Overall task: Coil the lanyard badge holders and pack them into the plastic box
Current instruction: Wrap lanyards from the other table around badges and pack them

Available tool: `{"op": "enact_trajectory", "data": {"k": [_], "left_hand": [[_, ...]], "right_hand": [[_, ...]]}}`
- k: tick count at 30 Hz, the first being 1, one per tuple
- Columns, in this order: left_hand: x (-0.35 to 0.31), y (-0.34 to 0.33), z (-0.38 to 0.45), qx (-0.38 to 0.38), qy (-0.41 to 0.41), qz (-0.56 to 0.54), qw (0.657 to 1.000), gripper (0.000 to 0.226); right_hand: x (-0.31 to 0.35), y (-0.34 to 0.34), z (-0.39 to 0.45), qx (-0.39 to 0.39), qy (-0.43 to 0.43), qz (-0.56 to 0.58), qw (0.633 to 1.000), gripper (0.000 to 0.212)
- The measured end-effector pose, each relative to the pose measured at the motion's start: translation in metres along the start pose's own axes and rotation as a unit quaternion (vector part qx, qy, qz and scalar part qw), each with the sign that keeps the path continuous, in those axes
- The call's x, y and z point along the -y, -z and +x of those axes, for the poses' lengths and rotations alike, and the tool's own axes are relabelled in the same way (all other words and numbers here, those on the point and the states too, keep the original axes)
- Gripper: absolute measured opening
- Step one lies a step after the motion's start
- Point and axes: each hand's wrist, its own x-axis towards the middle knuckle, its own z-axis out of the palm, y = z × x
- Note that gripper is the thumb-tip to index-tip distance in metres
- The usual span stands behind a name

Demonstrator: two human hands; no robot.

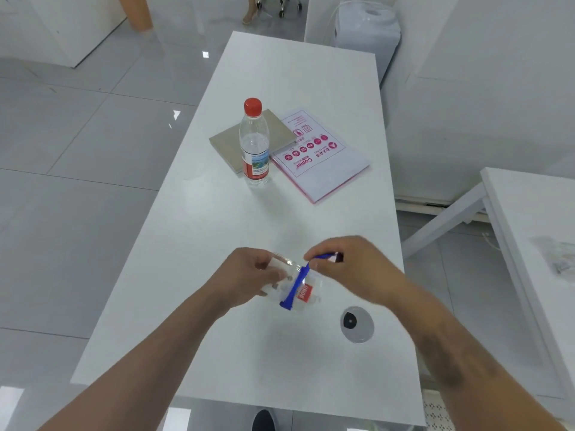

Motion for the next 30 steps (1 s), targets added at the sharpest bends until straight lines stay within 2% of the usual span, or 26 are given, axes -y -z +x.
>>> {"op": "enact_trajectory", "data": {"k": [3,4,6,7,9,11,13,15,17,18,21,24,30], "left_hand": [[-0.005,0.003,-0.008,0.132,0.028,-0.112,0.985,0.017],[-0.006,0.003,-0.009,0.154,0.029,-0.157,0.975,0.022],[-0.009,-0.003,-0.011,0.136,0.033,-0.243,0.96,0.026],[-0.011,-0.007,-0.011,0.102,0.037,-0.281,0.954,0.025],[-0.017,-0.022,-0.012,0.012,0.039,-0.318,0.947,0.018],[-0.017,-0.035,-0.013,-0.076,0.03,-0.286,0.955,0.012],[-0.019,-0.049,-0.016,-0.131,0.01,-0.212,0.968,0.009],[-0.02,-0.057,-0.021,-0.128,-0.011,-0.148,0.98,0.007],[-0.022,-0.066,-0.027,-0.081,-0.014,-0.124,0.989,0.007],[-0.022,-0.068,-0.03,-0.05,-0.011,-0.125,0.991,0.007],[-0.023,-0.074,-0.039,0.028,0.001,-0.172,0.985,0.012],[-0.025,-0.075,-0.043,0.036,-0.008,-0.165,0.986,0.014],[-0.022,-0.102,-0.057,0.04,-0.005,-0.169,0.985,0.012]], "right_hand": [[-0.014,0.013,0.003,-0.028,-0.041,0.184,0.982,0.008],[-0.019,0.01,0.001,-0.032,-0.069,0.24,0.968,0.01],[-0.028,-0.005,-0.005,-0.038,-0.132,0.276,0.951,0.024],[-0.028,-0.016,-0.01,-0.035,-0.165,0.259,0.951,0.03],[-0.028,-0.031,-0.03,-0.013,-0.174,0.205,0.963,0.026],[-0.022,-0.038,-0.052,0.032,-0.121,0.127,0.984,0.023],[-0.019,-0.031,-0.074,0.055,-0.061,-0.033,0.996,0.024],[-0.012,-0.011,-0.083,0.016,-0.012,-0.159,0.987,0.022],[-0.014,0.013,-0.085,-0.052,0.002,-0.174,0.983,0.013],[-0.019,0.022,-0.081,-0.081,0.007,-0.158,0.984,0.009],[-0.035,0.032,-0.074,-0.111,-0.028,-0.042,0.993,0.021],[-0.042,0.024,-0.08,-0.105,-0.086,0.105,0.985,0.029],[-0.066,0.017,-0.104,-0.138,-0.094,0.236,0.957,0.038]]}}
